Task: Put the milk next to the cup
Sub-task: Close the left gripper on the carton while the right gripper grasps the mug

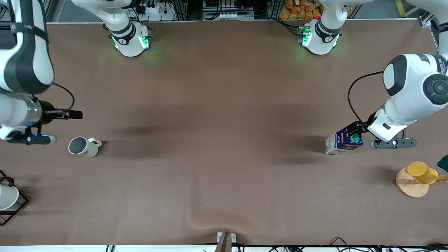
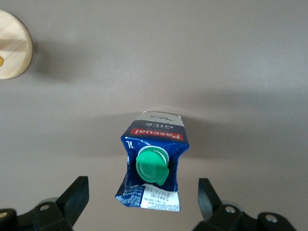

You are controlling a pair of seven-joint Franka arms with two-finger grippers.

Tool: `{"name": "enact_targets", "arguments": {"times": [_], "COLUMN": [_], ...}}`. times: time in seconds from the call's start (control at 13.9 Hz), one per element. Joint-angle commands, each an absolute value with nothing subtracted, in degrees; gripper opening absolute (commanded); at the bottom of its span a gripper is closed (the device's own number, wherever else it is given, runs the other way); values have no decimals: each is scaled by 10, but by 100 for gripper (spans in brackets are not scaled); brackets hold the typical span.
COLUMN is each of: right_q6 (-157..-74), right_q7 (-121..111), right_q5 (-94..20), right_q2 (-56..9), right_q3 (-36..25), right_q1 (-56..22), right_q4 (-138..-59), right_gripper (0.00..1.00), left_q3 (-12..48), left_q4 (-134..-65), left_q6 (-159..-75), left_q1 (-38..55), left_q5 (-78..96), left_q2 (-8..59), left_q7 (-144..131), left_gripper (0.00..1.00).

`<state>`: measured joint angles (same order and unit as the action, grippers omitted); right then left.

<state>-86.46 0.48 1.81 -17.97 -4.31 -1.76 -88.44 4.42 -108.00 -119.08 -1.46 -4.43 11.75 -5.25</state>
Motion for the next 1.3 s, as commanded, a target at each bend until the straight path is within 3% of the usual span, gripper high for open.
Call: {"name": "enact_targets", "arguments": {"times": [0.0,0.36,0.94,1.23], "right_q6": [-874,-940,-1040,-1069], "right_q7": [8,1,68,73], "right_q5": [28,26,14,14], "right_q2": [-242,-304,-347,-367], "right_q3": [-44,-44,-43,-43], "right_q1": [-13,23,15,26], "right_q4": [-835,-834,-836,-844], "right_gripper": [100,100,100,100], "left_q3": [46,45,45,45], "left_q4": [-1061,-1058,-1053,-1049], "left_q6": [-1191,-1189,-1190,-1189], "left_q1": [-12,-13,-15,-13], "left_q5": [-55,-56,-55,-56], "left_q2": [137,160,177,180], "left_q7": [-27,-22,-13,-13], "left_gripper": [100,100,100,84]}}
